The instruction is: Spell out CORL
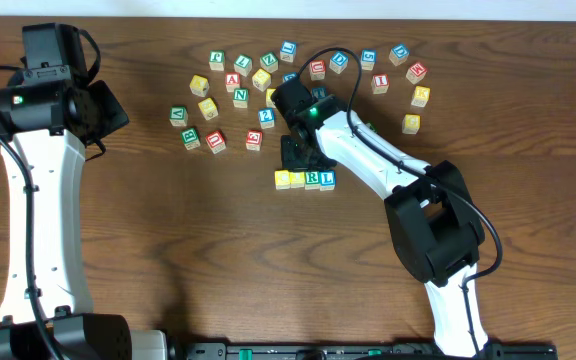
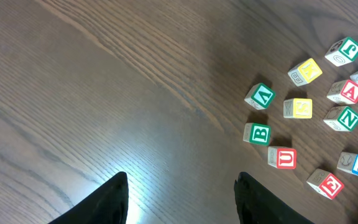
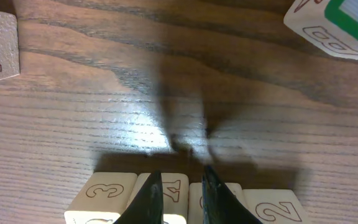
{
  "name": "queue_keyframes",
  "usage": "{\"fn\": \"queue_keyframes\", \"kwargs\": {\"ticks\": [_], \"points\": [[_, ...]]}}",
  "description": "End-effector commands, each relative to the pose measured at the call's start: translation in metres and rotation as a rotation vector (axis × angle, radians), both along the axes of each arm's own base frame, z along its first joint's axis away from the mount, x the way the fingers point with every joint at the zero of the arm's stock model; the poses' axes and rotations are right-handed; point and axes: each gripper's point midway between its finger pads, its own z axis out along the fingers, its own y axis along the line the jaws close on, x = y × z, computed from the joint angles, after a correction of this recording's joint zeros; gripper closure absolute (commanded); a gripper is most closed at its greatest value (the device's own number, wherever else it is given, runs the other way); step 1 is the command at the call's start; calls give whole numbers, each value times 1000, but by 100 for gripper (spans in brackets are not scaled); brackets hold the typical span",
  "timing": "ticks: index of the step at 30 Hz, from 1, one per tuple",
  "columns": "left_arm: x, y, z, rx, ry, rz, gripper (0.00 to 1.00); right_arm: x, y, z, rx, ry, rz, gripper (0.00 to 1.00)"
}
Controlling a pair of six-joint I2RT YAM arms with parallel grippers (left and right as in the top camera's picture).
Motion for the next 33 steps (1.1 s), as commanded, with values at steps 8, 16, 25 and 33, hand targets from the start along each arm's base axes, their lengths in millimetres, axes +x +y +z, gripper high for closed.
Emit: {"fn": "queue_keyframes", "kwargs": {"ticks": [8,16,25,33], "points": [[-1,3,-4,16,21,-5,46,2,12,-1,30,-24,17,89],[-1,3,-4,16,21,-5,46,8,18,1,48,-55,26,99],[-1,3,-4,16,21,-6,46,-7,21,-1,31,-12,43,99],[-1,3,-4,16,21,-6,46,-9,19,-2,25,-2,36,99]]}}
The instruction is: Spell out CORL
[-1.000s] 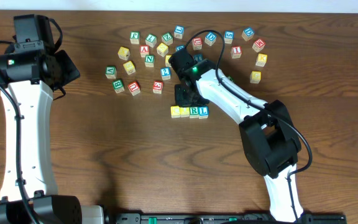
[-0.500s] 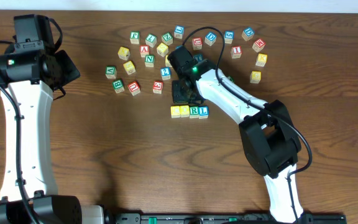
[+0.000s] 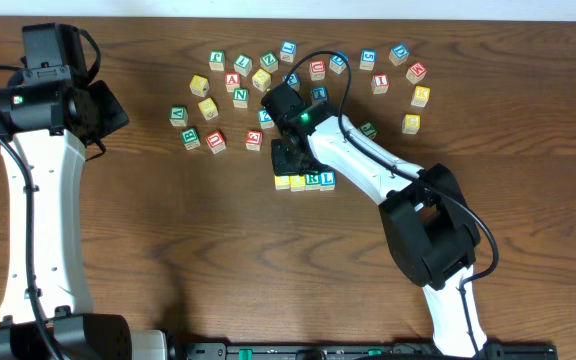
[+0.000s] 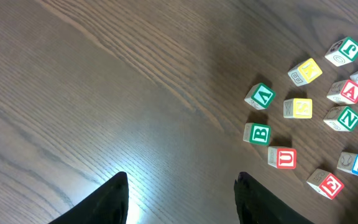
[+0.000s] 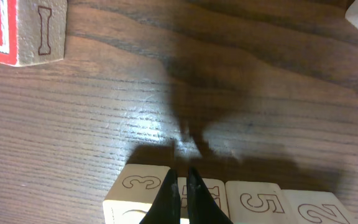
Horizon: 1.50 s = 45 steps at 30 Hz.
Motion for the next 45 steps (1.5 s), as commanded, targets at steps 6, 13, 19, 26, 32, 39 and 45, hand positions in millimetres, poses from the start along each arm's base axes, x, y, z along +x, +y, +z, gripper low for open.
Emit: {"fn": "queue_keyframes", "kwargs": {"ticks": [6,13,19,26,32,39,45], "points": [[-1,3,-4,16,21,-5,46,10,1,-1,15,-31,-15,97],[-1,3,-4,16,21,-6,46,26,13,6,106,-74,16,96],[-1,3,-4,16,21,-5,46,22,25,8,119,-86,40,96],[0,3,-5,15,25,-5,46,17,31,8,109,-92,56,96],[0,3,-7,14,29,-5,46,11,32,6,99,-79,64,98],[0,3,-7,14,29,-5,46,5,33,4,89,-64,72,99],[0,3,-7,14,29,-5,46,3,31,3,81,-52,68,99]]}}
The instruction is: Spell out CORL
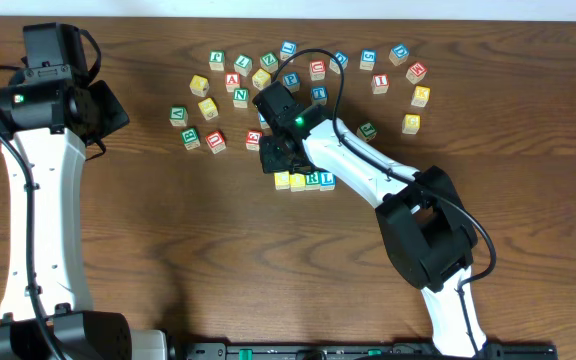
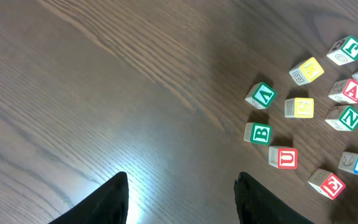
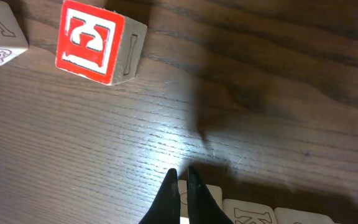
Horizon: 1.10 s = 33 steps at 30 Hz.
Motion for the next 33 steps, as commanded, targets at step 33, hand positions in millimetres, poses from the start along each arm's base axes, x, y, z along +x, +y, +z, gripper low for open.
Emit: {"fn": "queue_keyframes", "kwargs": {"ticks": [33], "points": [[1,3,-9,13,37,-6,46,-12,-6,-8,-37,42,2,99]]}}
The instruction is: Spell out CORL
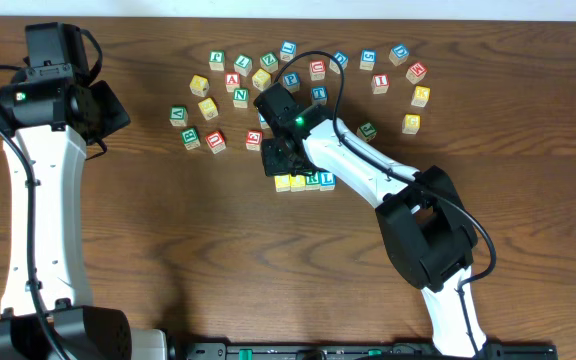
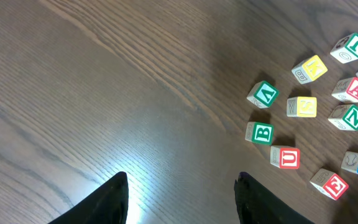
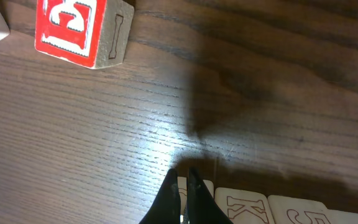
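Observation:
A row of four letter blocks (image 1: pixel 305 181) lies mid-table; its last two read R and L, while the first two faces are too small to read. My right gripper (image 3: pixel 182 178) is shut with nothing in it. Its tips rest at the far side of the row's leftmost block (image 3: pixel 194 186), and the neighbouring block (image 3: pixel 241 208) sits to its right. In the overhead view the right gripper (image 1: pixel 277 163) hangs just behind the row's left end. My left gripper (image 2: pixel 180 186) stands open over bare wood at the far left.
Many loose letter blocks (image 1: pixel 268 70) lie scattered behind the row. A red block (image 3: pixel 79 28) lies up and left of the right fingertips. Green A (image 2: pixel 263 94), green B (image 2: pixel 258 133) and red U (image 2: pixel 284 157) lie right of the left gripper.
My right gripper has shifted slightly at the row's left end, staying shut. The row looks unchanged. The left arm has barely moved.
My right gripper stood slightly open behind the middle of the row. Then it was shut between the first and second blocks. After that it was at the row's left end, where it still is. The left arm stayed open at the far left throughout.

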{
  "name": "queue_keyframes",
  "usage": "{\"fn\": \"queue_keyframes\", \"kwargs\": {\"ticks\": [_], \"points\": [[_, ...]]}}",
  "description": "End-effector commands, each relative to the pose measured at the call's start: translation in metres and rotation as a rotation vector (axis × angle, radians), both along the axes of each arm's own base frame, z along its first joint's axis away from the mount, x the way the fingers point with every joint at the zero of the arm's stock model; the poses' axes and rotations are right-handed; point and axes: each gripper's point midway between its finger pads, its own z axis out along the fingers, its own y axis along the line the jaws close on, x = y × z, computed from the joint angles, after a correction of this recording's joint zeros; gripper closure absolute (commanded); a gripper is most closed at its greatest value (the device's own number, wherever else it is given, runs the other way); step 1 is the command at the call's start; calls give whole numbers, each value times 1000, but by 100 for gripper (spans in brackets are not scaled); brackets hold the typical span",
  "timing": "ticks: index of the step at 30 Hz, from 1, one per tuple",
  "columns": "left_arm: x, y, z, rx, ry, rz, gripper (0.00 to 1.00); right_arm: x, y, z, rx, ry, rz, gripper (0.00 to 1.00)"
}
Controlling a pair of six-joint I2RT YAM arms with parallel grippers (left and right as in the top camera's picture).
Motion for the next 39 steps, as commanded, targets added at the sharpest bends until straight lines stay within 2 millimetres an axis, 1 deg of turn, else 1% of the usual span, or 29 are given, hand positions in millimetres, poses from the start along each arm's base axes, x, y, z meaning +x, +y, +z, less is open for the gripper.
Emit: {"fn": "queue_keyframes", "kwargs": {"ticks": [1,5,7,8,9,11,13,15,16,17,20,21,22,24,27,30,32,36,39], "points": [[-1,3,-5,14,24,-6,46,-6,0,-5,-15,14,3,99],[-1,3,-5,14,24,-6,46,-6,0,-5,-15,13,3,99],[-1,3,-5,14,24,-6,46,-3,0,-4,-9,5,-2,92],[-1,3,-5,14,24,-6,46,1,-1,-1,-4,-1,-6,90],[-1,3,-5,14,24,-6,46,6,-2,3,4,-12,-15,89],[0,3,-5,15,24,-6,46,25,-7,22,33,-49,-45,88],[0,3,-5,15,24,-6,46,38,-18,43,48,-75,-73,88],[0,3,-5,15,24,-6,46,42,-29,56,50,-82,-92,88],[-1,3,-5,15,25,-6,46,44,-42,68,45,-84,-102,88],[0,3,-5,15,24,-6,46,42,-53,75,38,-77,-119,88],[0,3,-5,15,24,-6,46,33,-84,87,2,-31,-149,88],[0,3,-5,15,24,-6,46,27,-97,88,-22,0,-156,88],[0,3,-5,15,24,-6,46,22,-105,87,-38,27,-164,88],[0,3,-5,15,24,-6,46,5,-127,79,-89,121,-191,88],[0,3,-5,15,23,-6,46,-21,-143,60,-145,227,-190,89],[0,3,-5,15,23,-6,46,-35,-149,43,-170,277,-182,89],[0,3,-5,15,23,-6,46,-43,-152,34,-184,300,-173,91],[0,3,-5,15,23,-6,46,-44,-152,34,-183,303,-144,89],[0,3,-5,15,23,-6,46,-47,-149,35,-169,313,-109,90]]}}
